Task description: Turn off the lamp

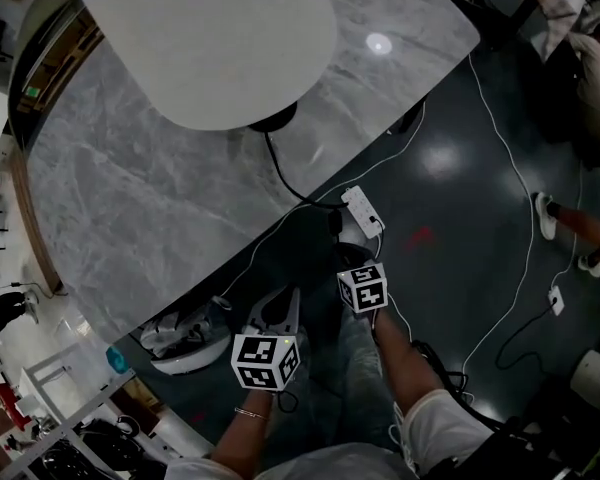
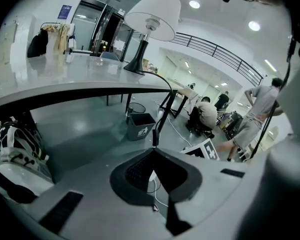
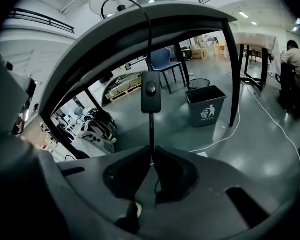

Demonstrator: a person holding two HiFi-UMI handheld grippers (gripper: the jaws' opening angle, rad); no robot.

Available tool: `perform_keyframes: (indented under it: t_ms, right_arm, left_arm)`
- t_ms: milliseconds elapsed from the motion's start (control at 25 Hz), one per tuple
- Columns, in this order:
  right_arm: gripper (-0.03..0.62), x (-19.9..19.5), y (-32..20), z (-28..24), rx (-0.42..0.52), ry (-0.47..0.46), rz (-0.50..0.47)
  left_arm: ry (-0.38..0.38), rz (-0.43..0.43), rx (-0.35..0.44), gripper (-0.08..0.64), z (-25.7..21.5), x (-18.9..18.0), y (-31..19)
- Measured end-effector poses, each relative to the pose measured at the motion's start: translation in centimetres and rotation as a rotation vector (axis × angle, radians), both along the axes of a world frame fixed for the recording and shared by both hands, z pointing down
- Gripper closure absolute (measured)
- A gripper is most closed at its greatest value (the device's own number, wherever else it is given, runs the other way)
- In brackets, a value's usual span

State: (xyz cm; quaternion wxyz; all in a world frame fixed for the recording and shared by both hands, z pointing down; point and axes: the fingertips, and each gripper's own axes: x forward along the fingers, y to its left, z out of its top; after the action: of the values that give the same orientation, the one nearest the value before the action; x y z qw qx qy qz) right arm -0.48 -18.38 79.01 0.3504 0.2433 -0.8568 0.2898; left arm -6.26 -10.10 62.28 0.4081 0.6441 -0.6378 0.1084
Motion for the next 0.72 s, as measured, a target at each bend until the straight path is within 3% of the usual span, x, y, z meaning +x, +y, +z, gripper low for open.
perform_keyframes:
  t_ms: [360,720]
  right_arm:
    - [0.577,-0.3,-0.5,0.5,0.008,-0.007,0.017]
    - [0.583,0.4,-0.2,-9.7,0.079,-0.090,0.070]
  left_arm:
    - [-0.009,-0.028,-0.005,0.552,0.4,-1.0,1.5]
    - [-0.023,-0.008,0.072,0.552,-4.3,-0.9,-0.4]
